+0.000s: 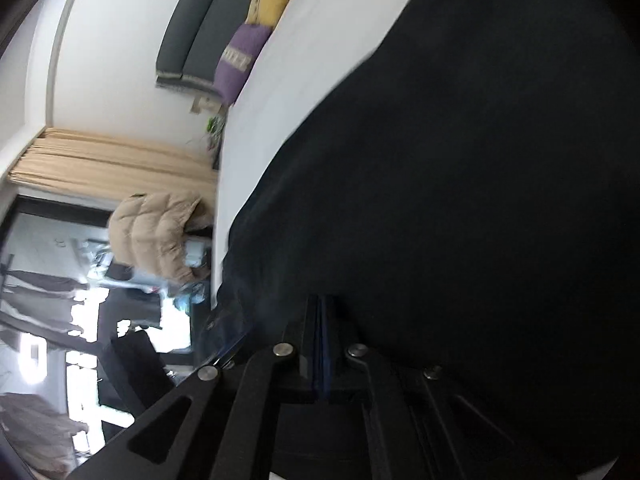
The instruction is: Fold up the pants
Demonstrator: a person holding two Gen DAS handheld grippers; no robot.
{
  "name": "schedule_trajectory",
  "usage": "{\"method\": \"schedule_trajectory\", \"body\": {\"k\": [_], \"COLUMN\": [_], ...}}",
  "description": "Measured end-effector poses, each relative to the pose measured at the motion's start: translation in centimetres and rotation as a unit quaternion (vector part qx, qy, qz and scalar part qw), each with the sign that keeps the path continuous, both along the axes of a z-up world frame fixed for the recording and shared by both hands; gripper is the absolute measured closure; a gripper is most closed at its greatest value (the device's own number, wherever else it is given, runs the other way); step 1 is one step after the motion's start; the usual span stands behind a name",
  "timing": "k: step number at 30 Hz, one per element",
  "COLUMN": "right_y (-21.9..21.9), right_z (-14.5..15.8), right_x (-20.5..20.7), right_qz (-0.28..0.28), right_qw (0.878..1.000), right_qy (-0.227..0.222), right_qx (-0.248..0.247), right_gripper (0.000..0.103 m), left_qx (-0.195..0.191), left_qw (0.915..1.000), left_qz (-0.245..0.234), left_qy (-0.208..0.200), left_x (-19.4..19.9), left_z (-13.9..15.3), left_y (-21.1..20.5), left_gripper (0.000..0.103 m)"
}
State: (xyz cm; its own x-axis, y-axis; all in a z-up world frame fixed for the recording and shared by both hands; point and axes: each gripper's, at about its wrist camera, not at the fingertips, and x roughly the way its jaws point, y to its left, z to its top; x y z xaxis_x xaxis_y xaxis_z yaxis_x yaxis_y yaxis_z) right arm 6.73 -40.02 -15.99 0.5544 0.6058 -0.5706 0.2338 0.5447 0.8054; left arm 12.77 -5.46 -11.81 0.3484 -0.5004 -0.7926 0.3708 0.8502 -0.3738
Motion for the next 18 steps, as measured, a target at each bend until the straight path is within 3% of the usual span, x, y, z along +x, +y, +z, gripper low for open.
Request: {"method": "schedule_trajectory", "body": {"k": [2,10,15,16,18], "right_y": [-2.6,-11.4,-16.9,-17.4,-16.3], "right_z": [-0.3,1.3,2.3,2.9,5.0], "right_x": [0.0,-2.3,-6.4,-7.2,-7.8], "right_qz": [-0.026,-0.158,-0.254,-0.267,-0.256], "right_qw": [1.000,0.986,0.965,0.961,0.964], "right_qy": [-0.001,0.005,0.025,0.030,0.013], "right_qx": [-0.007,-0.049,-0.063,-0.068,-0.073], "right_gripper": [0.103,0.103,0.103,0.098,0.098], "left_qx": [-0.037,-0.066,-0.038,-0.041,-0.010], "left_qw": [0.9992,0.9950,0.9933,0.9925,0.9897], "left_qz": [0.011,0.072,0.101,0.106,0.129], "left_qy": [0.000,-0.024,-0.042,-0.046,-0.062], "left_x": [-0.8,-3.0,-4.0,-4.2,-4.5], "left_z": [-0.2,-0.7,-0.3,0.0,1.2], "left_y": [2.4,11.8,16.2,16.8,17.5], "left_gripper": [0.083,0.083,0.084,0.084,0.084]}}
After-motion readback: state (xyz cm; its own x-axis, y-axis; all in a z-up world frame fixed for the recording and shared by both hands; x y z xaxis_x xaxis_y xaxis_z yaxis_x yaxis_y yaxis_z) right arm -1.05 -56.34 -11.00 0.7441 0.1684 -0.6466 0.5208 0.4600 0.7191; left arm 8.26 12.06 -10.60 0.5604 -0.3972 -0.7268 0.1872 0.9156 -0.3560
